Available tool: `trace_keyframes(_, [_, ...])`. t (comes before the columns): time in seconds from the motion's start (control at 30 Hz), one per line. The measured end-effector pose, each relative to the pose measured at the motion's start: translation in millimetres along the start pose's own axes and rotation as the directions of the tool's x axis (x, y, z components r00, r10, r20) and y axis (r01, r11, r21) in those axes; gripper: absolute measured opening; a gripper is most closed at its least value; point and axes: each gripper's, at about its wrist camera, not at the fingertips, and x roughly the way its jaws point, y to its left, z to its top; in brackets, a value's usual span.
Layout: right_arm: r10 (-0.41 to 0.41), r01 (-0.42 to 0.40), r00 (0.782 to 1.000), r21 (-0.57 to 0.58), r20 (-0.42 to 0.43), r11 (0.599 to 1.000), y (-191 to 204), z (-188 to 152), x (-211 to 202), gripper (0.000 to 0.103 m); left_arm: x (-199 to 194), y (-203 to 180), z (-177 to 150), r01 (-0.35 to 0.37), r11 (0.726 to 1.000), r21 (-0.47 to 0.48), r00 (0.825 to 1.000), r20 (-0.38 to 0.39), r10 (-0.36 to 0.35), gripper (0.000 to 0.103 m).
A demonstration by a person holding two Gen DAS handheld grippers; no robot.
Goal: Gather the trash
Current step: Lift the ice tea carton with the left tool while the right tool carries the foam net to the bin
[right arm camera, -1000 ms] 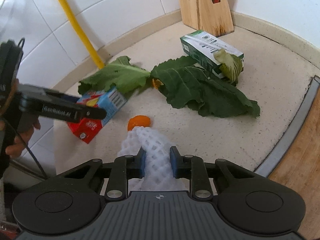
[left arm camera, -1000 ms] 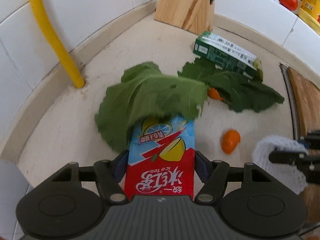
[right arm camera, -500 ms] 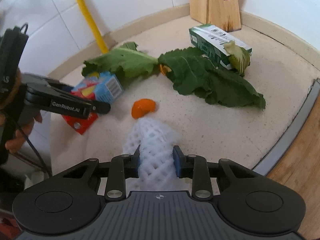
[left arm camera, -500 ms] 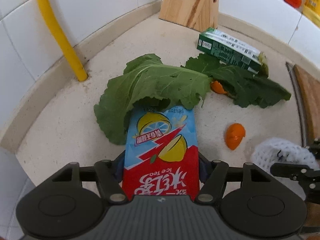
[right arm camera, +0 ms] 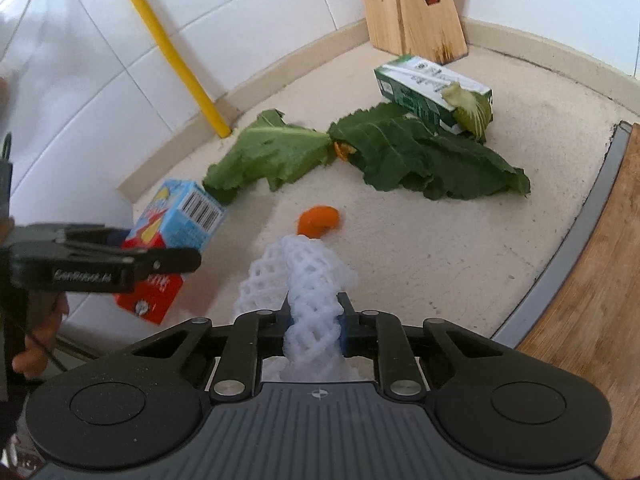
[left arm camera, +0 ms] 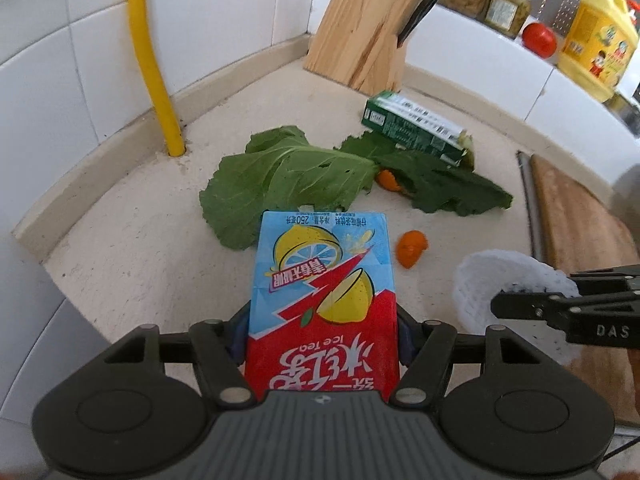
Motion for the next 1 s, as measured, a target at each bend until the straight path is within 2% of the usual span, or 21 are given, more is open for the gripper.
trace_keyframes(0.57, [-0.030,0.028,0.995,0.027,0.092,0.999,24.3,-1.3,-25.0,0.024,-41.6,17.8,-13.4,0.030,0.999,-0.044,0.995,0.094,-0.026,0.060])
trace_keyframes(1.0, [0.011,-0.008,0.996,-0.025,0.093,1.000,52.1,-0.5,-24.6,0.024,-65.7,38.7,-28.1,0.011,0.994,-0.107,0.990,0.140,0.004,0.060])
